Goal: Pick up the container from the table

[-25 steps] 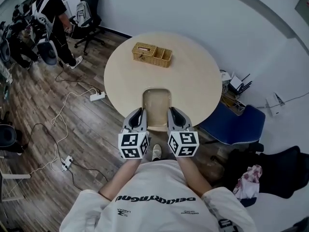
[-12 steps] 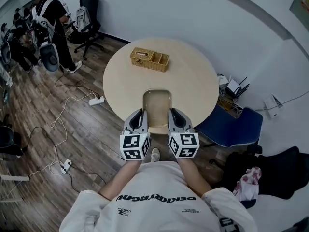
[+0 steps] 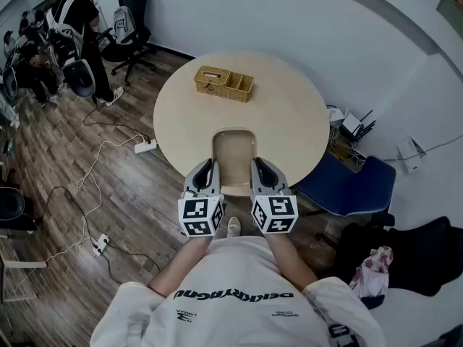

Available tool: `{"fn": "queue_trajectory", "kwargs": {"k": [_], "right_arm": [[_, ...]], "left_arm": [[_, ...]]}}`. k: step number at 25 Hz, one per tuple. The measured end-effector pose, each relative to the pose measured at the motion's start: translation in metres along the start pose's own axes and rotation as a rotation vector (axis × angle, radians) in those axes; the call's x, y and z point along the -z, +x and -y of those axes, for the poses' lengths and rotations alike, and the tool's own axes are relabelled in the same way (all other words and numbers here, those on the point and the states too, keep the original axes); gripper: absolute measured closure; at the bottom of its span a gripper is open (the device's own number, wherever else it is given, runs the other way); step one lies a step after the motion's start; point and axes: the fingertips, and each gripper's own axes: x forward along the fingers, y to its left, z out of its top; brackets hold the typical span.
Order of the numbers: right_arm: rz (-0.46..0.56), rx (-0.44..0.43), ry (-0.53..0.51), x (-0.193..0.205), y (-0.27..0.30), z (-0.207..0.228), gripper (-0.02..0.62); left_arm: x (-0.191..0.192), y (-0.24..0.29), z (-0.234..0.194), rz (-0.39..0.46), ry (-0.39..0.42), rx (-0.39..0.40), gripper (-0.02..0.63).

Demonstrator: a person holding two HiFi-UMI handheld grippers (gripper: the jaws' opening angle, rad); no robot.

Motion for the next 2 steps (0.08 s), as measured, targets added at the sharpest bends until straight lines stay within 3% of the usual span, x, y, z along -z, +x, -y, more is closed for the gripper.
{"fn": "queue_trajectory", "kwargs": {"k": [2], "right_arm": [[0.002, -0.001, -0.002, 0.0001, 0.0015, 0.0024, 0.538]], "left_arm": [[0.001, 0.0022, 0.0007, 0.002, -0.001, -0.001, 0.57]]}}
